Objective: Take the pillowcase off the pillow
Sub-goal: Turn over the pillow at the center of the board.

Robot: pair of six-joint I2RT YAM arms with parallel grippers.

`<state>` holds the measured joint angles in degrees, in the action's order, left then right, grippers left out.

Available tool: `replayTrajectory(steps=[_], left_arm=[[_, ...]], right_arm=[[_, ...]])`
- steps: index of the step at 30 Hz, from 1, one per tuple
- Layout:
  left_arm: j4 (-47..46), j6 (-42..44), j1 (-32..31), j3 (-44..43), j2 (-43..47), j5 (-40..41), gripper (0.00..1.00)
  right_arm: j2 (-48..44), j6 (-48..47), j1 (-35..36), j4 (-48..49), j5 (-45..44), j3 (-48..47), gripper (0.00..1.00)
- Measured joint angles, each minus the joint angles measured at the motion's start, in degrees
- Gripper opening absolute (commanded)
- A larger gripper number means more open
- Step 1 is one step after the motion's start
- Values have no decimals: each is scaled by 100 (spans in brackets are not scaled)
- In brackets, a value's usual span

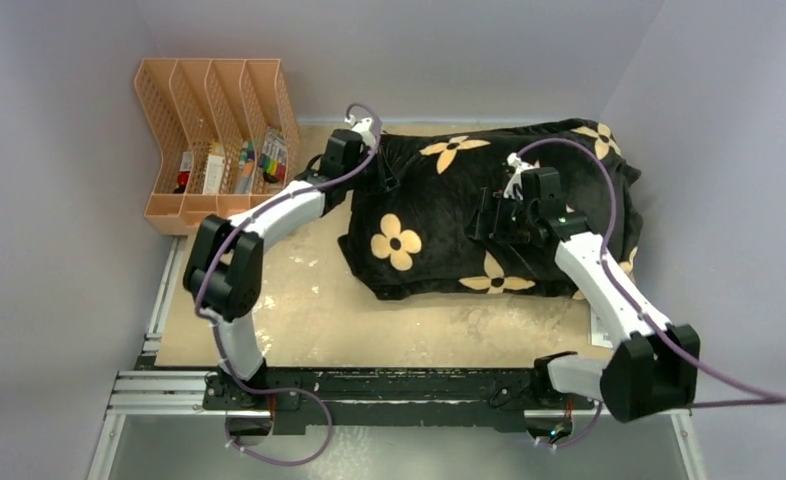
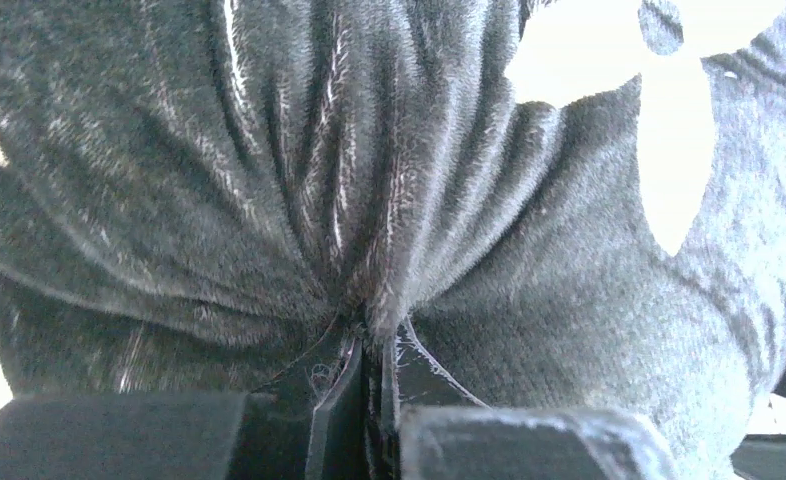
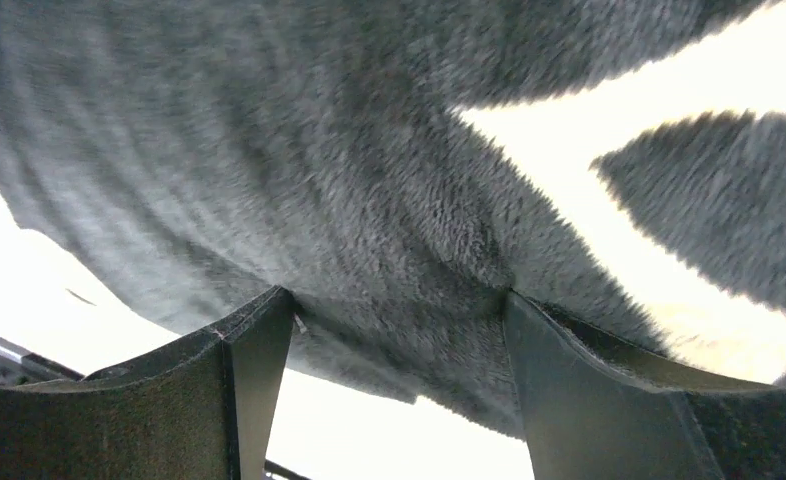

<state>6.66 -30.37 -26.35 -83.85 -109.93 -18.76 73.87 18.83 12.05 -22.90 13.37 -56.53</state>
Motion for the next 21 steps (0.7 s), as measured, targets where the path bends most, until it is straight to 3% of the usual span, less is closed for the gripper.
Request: replayTrajectory(steps=[7, 13, 15, 16, 19, 21], left_arm=[[-1069, -286, -595, 2629, 2065, 1414, 0], [-1764, -898, -955, 4306, 3458, 1753, 0], [-1801, -1047, -992, 4452, 3630, 1816, 0], [-1755, -1091, -1005, 4465, 3709, 1862, 7], [-1255, -1071, -1021, 4448, 4129, 2107, 48], [-525, -968, -1029, 4317, 4518, 2363, 62]], right_arm=[[-824, 22, 247, -767, -326, -1078, 90], [-201, -26, 538, -599, -540, -2068, 88], [249, 7, 905, -404, -986, -1878, 69], [487, 52, 1095, -262, -1150, -1628, 61], [1196, 330, 1436, 599, -1746, -638, 17], [1163, 660, 1506, 1266, -1884, -101, 11]])
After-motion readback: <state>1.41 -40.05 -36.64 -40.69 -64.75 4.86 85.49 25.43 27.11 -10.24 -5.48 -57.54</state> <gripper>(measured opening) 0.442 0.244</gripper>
